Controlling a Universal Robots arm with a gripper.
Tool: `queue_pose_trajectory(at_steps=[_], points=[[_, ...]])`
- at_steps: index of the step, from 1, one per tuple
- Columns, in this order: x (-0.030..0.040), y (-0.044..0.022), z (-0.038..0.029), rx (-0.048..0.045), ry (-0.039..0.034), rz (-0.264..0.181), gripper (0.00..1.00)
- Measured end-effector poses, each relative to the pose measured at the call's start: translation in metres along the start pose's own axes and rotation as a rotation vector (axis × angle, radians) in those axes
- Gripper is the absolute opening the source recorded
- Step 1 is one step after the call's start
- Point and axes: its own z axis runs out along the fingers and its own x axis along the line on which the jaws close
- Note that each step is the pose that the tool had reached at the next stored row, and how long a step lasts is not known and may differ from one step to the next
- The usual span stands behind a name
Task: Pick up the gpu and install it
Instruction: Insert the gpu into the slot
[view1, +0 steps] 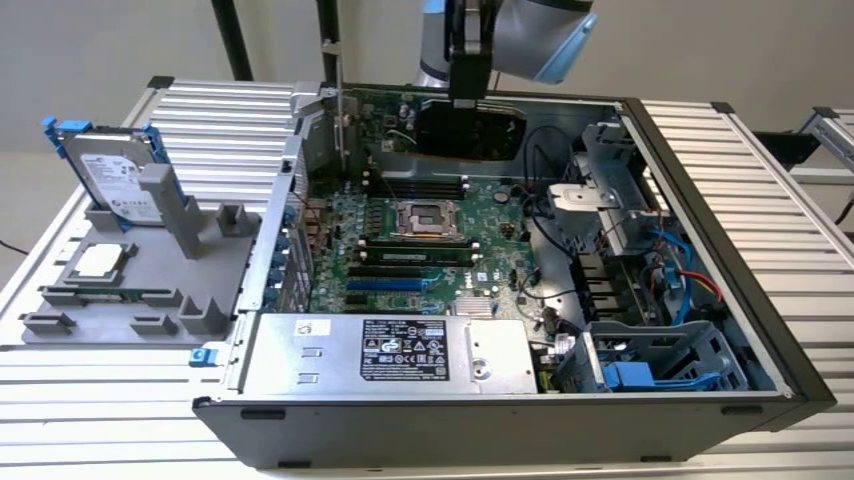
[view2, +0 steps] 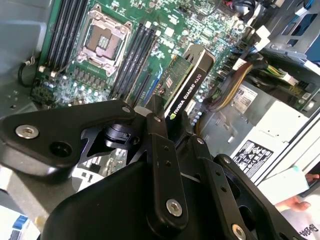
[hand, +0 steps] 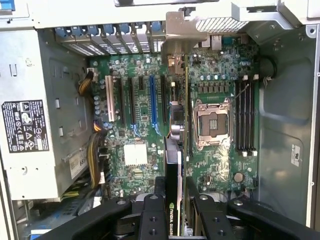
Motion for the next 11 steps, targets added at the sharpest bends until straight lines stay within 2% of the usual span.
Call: queue_pose_trajectory(at_steps=[4, 11], points=[[0.0, 0.0002, 0.002, 0.0091, 0.0001, 0.0, 0.0], [0.0001, 0.0007, 0.0057, 0.0107, 0.0018, 0.0, 0.0]])
